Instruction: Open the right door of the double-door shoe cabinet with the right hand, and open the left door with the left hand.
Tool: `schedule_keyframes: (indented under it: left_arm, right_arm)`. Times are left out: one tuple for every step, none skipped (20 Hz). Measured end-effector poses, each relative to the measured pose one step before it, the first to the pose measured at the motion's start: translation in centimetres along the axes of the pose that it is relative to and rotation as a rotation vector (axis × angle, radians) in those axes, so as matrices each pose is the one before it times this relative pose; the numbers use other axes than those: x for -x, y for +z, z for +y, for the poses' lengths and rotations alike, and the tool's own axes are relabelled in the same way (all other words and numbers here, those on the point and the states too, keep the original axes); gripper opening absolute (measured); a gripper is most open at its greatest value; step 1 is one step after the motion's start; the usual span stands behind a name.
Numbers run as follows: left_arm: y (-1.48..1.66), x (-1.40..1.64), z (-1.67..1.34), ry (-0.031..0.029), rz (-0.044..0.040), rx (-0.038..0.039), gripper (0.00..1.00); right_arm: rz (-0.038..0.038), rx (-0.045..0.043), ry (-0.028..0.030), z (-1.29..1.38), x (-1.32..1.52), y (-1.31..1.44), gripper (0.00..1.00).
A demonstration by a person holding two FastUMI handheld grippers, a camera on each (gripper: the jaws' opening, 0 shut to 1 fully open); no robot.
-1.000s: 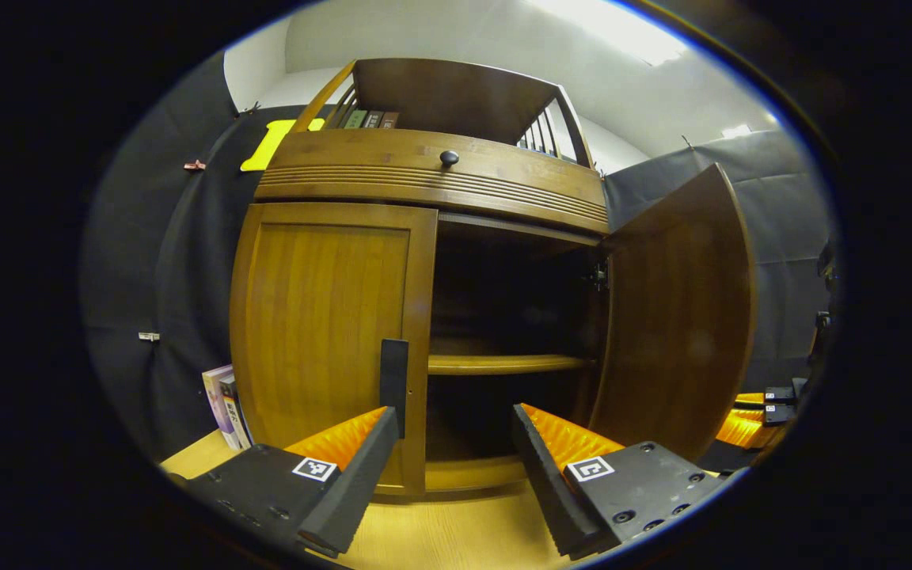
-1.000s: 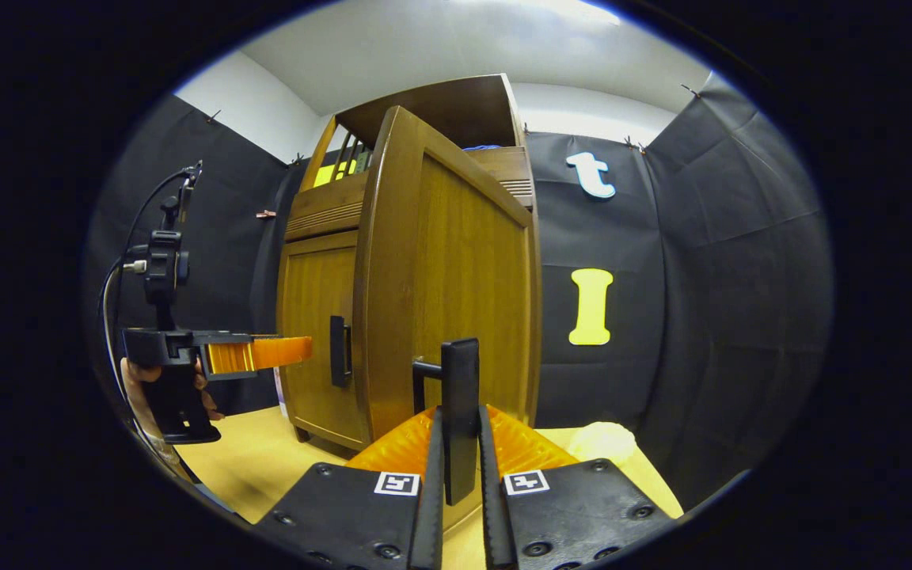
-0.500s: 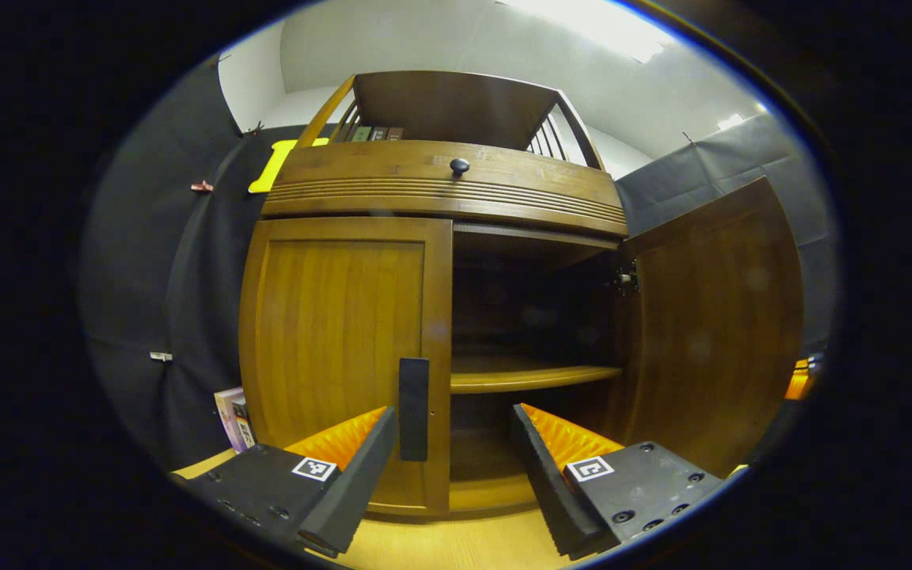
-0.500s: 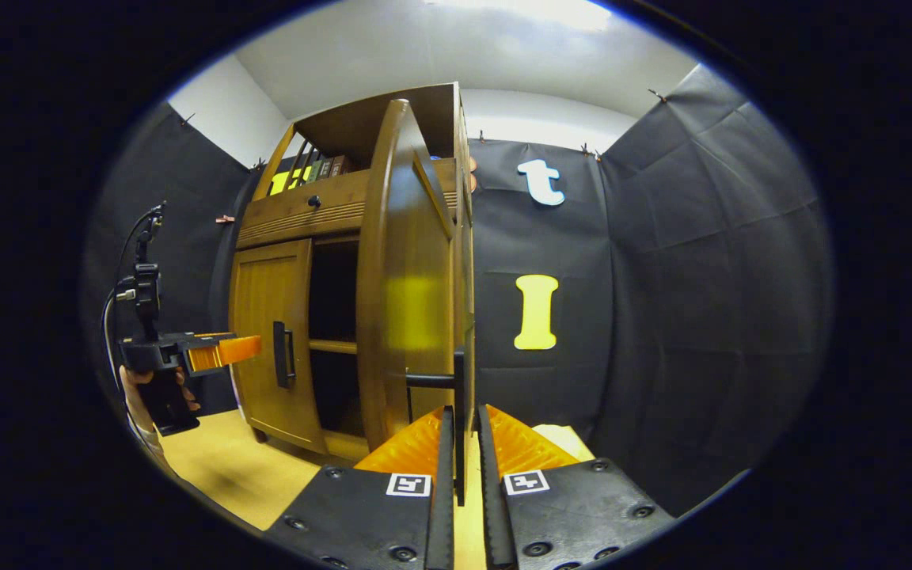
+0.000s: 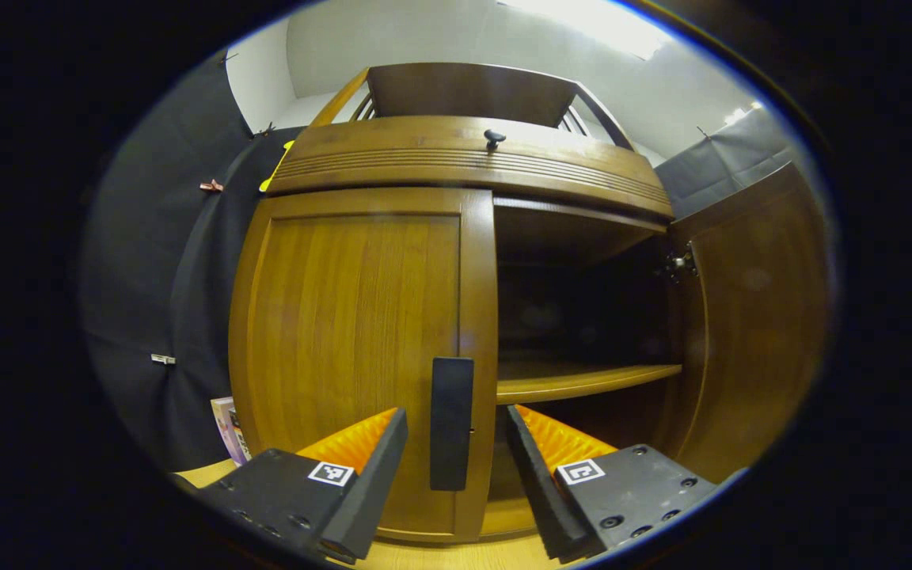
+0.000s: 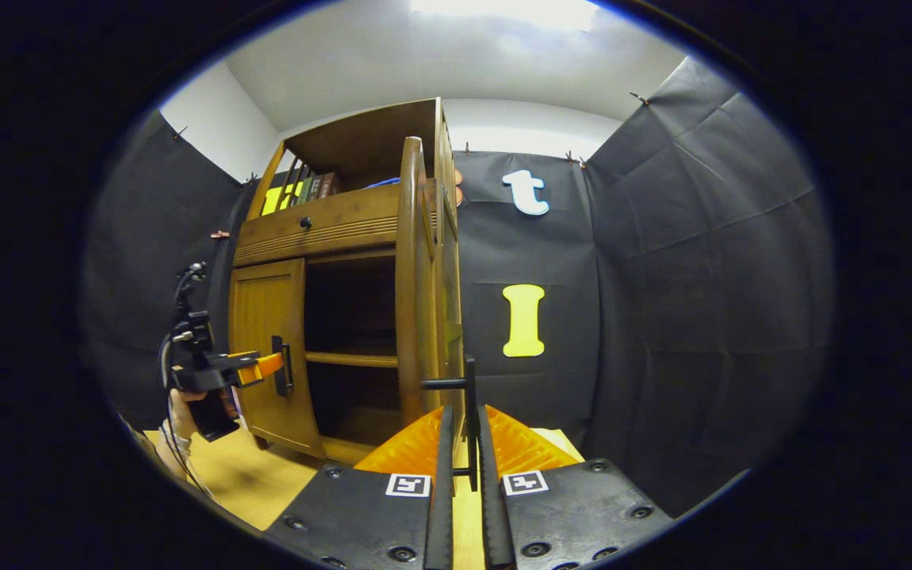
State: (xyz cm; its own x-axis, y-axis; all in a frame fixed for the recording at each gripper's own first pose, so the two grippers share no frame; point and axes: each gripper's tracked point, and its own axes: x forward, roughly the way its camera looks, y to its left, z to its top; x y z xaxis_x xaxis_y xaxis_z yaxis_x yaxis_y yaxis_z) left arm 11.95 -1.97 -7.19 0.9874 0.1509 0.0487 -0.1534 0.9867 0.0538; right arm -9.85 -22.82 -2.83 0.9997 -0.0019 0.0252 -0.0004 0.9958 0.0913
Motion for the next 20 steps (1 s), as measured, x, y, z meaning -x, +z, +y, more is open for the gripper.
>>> schedule_keyframes:
  left_arm:
    - [-0.478,-0.608,0.313,0.01279,0.00646,-0.01376,0.75]
    - [-0.378,-0.695,0.174,0.00335,0.00675,-0.00632,0.73]
    - [-0.440,-0.496,-0.045,-0.00181,0.00604,0.00251,0.70]
    - [-0.391,-0.546,-0.035,-0.00338,0.00850,0.00758,0.67]
    - [-0.415,-0.373,-0.038,-0.00556,0.00691,0.00461,0.65]
    - [-0.208,-0.619,0.176,-0.00201,0.00294,-0.00306,0.64]
    - [-0.162,-0.331,0.288,0.00712,-0.00202,-0.00670,0.63]
    - [0.061,-0.338,0.016,-0.00240,-0.00241,-0.00306,0.60]
    - [-0.079,-0.364,-0.282,-0.00894,0.00307,0.00525,0.58]
    - [0.187,-0.064,-0.173,-0.00710,-0.00544,0.00661,0.57]
    - [0.182,0.083,0.028,-0.00322,-0.00737,0.00075,0.53]
    - [0.148,0.056,-0.216,-0.01264,-0.00129,0.00607,0.49]
    - [-0.023,-0.014,-0.371,-0.01528,-0.00201,0.00668,0.45]
    - [0.001,-0.123,0.046,0.00301,0.00489,-0.00579,0.41]
    - [-0.039,0.227,0.003,-0.00014,0.00390,-0.01212,0.39]
    - [0.006,-0.080,0.019,0.00038,0.00252,-0.00358,0.37]
    - [0.061,-0.119,0.190,-0.00093,-0.00131,0.00668,0.36]
    - [0.108,0.046,0.061,-0.00309,-0.00037,0.00920,0.34]
    - [-0.076,0.063,0.072,-0.00421,0.00201,0.00766,0.34]
    - [0.003,0.090,-0.022,-0.00491,0.00403,0.00280,0.33]
  right_arm:
    - [0.00141,0.00321,0.00107,-0.139,0.253,-0.049,0.19]
    - [0.00112,0.00869,-0.00732,-0.130,0.135,0.024,0.19]
    - [-0.00289,0.01384,-0.01543,-0.144,0.239,0.011,0.19]
    - [-0.00953,0.01205,-0.00364,0.044,0.257,0.273,0.28]
    - [-0.00603,0.01275,0.00451,0.070,1.001,0.052,0.35]
    - [-0.01056,0.01657,-0.00296,-0.103,0.659,-0.139,0.41]
    - [-0.00432,0.00995,-0.00684,-0.208,0.672,0.259,0.48]
    - [-0.00333,0.00437,-0.00281,-0.248,0.202,0.009,0.56]
    - [-0.00317,-0.00423,0.00399,0.216,0.153,0.240,0.64]
    - [-0.00785,-0.01073,0.00422,0.184,0.176,0.245,0.73]
    - [-0.00566,-0.00965,-0.00252,0.012,-0.121,0.193,0.81]
    - [-0.00521,-0.00642,-0.00630,-0.169,-0.064,0.126,0.89]
    - [-0.00296,-0.00303,-0.00685,-0.141,0.086,-0.063,0.88]
    - [0.00076,0.00251,-0.00883,-0.136,-0.128,-0.032,0.88]
    - [0.00374,0.00573,-0.00837,-0.183,0.092,-0.183,0.89]
    - [0.00364,0.00676,-0.00442,0.012,0.053,-0.143,0.90]
    - [0.00419,0.00679,-0.00047,0.227,0.029,-0.043,0.90]
    - [0.00446,0.00557,0.00174,0.158,-0.002,-0.082,0.92]
    - [0.00291,0.00400,0.00284,0.272,0.108,0.035,0.96]
    - [0.00522,0.00391,-0.00011,0.158,0.039,0.018,0.92]
